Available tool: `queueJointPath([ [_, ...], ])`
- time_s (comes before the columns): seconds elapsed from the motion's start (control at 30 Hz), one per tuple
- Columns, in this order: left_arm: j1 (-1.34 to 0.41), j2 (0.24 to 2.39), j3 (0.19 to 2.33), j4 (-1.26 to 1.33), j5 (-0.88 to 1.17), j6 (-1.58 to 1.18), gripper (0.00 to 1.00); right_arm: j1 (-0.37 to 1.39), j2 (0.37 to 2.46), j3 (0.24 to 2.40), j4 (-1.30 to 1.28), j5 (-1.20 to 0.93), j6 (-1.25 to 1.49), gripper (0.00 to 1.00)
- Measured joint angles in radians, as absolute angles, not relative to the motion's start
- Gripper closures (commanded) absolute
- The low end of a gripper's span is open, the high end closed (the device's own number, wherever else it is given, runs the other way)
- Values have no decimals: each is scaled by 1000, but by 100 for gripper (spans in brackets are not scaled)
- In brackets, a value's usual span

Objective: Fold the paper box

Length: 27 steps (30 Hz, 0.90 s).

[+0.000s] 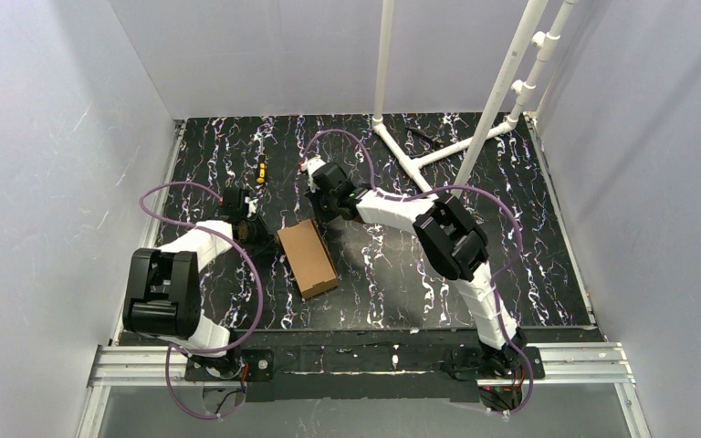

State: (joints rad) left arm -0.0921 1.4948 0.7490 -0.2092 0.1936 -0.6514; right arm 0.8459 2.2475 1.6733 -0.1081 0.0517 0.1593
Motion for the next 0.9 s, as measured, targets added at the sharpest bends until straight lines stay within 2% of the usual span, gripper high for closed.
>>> queueJointPath([
  [0.33, -87, 1345, 662, -179, 188, -717, 76, 790, 2029, 1449, -110, -15, 55, 96],
  [0.67, -102, 1370, 588, -121, 257, -767, 77, 943, 2075, 1475, -154, -35, 15, 96],
  [0.9, -125, 1378, 589, -108, 262, -767, 76, 948, 2080, 1474, -185, 27, -14, 96],
])
